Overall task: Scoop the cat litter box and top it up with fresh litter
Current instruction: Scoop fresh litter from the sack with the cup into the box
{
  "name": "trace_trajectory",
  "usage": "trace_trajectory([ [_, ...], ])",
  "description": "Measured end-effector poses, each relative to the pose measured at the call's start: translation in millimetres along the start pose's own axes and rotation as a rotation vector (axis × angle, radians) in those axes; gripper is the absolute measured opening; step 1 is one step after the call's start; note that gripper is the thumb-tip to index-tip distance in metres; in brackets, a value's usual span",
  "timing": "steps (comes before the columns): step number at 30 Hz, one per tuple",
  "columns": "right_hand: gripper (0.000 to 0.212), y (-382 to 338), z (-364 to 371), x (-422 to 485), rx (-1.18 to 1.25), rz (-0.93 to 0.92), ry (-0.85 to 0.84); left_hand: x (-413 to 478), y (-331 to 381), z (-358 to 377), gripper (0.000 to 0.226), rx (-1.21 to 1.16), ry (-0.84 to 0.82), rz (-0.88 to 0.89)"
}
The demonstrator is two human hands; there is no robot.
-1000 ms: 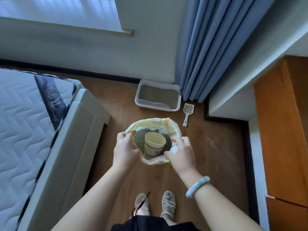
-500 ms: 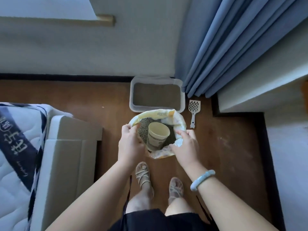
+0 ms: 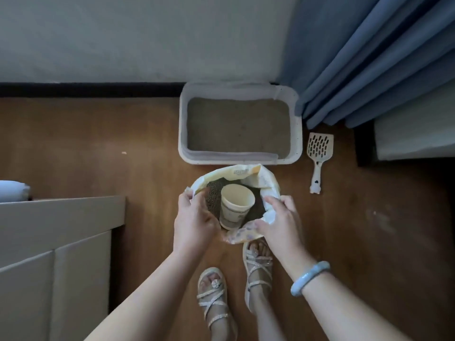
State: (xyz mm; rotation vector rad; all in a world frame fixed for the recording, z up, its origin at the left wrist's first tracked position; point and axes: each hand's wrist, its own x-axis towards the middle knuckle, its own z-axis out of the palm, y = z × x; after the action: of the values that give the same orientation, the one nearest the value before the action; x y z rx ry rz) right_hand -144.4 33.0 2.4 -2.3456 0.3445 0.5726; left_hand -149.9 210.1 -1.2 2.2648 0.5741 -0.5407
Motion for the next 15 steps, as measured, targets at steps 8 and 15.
trace_trajectory([
  [8,0.056,45,35,68,-0.021,-0.032,-0.027,61,-21,56,0.066,-0.032,-0.007,-0.023],
  [15,0.055,74,49,116,-0.059,-0.047,0.011,97,-28,91,0.064,0.0,-0.034,-0.011],
])
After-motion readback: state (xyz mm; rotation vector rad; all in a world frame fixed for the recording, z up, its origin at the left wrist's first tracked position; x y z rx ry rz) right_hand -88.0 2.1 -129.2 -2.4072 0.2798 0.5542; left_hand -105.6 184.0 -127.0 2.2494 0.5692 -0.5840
